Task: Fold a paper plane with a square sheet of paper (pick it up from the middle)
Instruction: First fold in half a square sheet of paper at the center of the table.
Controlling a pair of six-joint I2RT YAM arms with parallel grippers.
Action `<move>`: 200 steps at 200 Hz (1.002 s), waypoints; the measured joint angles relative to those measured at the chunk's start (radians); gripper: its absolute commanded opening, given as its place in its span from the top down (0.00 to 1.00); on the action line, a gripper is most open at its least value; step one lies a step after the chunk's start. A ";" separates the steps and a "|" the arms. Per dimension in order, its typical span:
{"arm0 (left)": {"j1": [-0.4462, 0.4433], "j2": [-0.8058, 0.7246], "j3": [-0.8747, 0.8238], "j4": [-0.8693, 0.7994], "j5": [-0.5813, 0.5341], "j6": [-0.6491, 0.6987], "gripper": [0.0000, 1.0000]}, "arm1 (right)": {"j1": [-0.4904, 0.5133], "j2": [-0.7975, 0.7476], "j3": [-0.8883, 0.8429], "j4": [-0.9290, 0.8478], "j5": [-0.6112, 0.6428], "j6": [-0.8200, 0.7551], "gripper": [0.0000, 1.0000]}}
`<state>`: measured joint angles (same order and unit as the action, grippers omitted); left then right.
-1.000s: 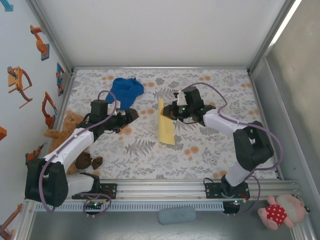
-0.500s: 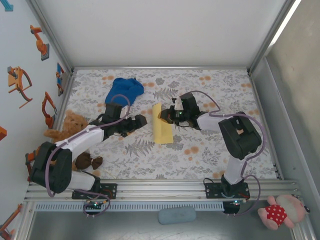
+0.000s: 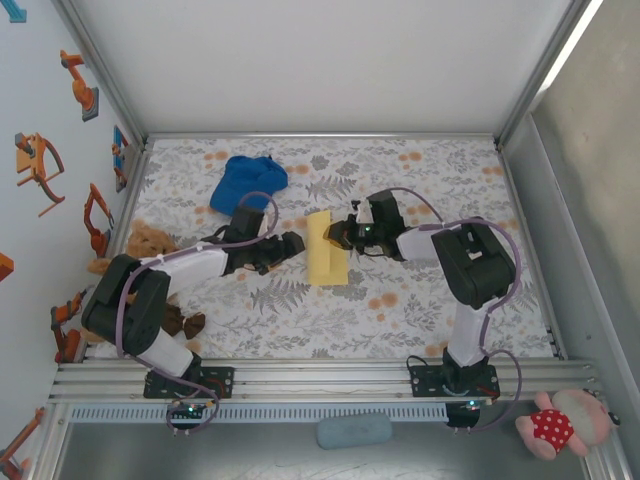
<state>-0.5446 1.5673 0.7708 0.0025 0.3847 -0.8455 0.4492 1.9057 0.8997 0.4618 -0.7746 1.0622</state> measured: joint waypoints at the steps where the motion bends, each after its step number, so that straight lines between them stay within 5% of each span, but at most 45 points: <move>1: -0.001 0.001 0.002 0.001 0.000 0.000 0.18 | -0.001 0.000 0.000 -0.001 0.000 0.000 1.00; 102: -0.065 0.210 0.185 -0.011 -0.002 -0.006 0.38 | -0.042 0.003 -0.003 -0.182 0.023 -0.170 1.00; 200: -0.091 0.293 0.270 -0.052 0.004 -0.004 0.47 | -0.055 0.003 -0.003 -0.216 0.026 -0.215 1.00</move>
<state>-0.6353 1.8606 1.0409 -0.0494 0.3889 -0.8497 0.3939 1.9087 0.8967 0.2459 -0.7483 0.8471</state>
